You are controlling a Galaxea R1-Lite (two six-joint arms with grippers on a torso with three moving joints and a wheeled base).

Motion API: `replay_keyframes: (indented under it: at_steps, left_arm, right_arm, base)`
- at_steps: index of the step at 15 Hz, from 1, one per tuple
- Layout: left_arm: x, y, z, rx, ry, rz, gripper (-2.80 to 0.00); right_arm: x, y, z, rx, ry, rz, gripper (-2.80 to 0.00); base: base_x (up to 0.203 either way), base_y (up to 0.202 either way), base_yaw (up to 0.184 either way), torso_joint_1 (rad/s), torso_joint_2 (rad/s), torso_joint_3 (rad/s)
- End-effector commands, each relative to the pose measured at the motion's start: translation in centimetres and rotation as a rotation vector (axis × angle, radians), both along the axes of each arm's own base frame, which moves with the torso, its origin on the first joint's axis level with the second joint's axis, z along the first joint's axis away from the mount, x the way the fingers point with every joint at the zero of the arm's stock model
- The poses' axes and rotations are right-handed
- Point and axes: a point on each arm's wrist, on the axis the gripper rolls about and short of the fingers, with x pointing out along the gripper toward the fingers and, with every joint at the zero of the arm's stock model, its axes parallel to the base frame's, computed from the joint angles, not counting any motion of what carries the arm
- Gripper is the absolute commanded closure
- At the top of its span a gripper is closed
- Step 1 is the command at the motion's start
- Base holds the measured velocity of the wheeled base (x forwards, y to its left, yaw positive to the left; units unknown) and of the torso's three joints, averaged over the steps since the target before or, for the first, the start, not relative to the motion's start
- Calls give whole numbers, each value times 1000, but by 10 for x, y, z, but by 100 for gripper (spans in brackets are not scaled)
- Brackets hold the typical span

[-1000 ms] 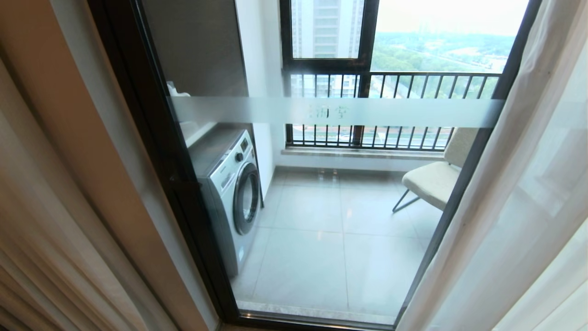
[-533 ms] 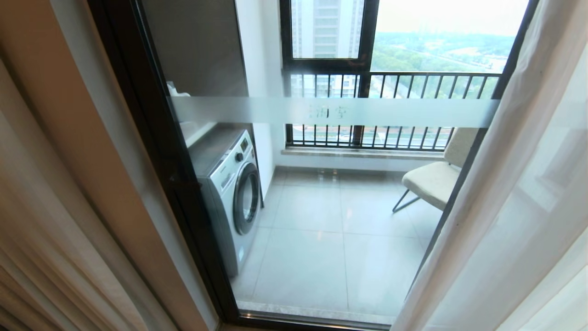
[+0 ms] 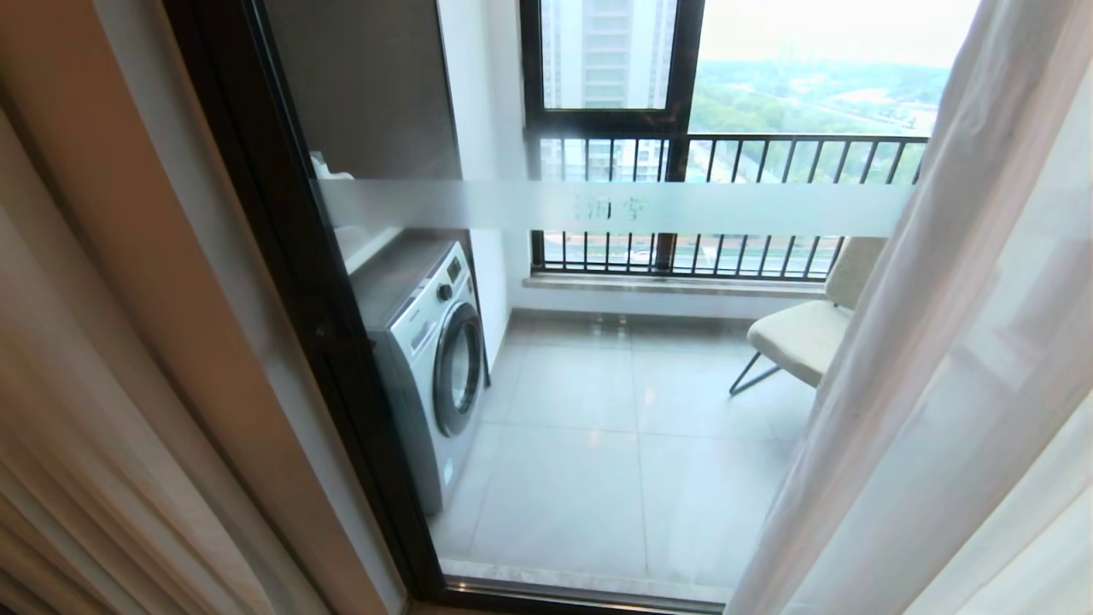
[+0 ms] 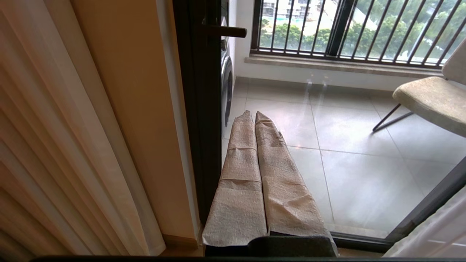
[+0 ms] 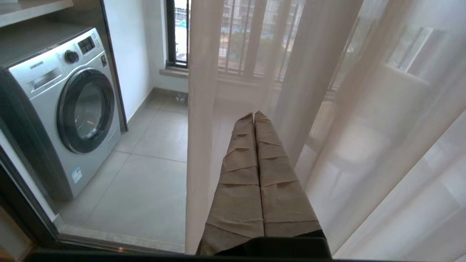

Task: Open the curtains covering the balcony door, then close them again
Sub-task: Close the inner curtains on both sides

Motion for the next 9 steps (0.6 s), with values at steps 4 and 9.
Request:
replay_keyframes:
  at_steps: [4, 9]
  left_arm:
    - [0, 0, 0, -1, 0, 1, 0]
    - [0, 0, 0, -1, 0, 1, 0]
  right_arm:
    - [-41, -5, -56, -20, 179, -20, 0]
    - [-50, -3, -72, 26, 269, -4, 0]
  base:
    - [0, 0, 0, 0, 0, 0]
    - [0, 0, 0, 0, 0, 0]
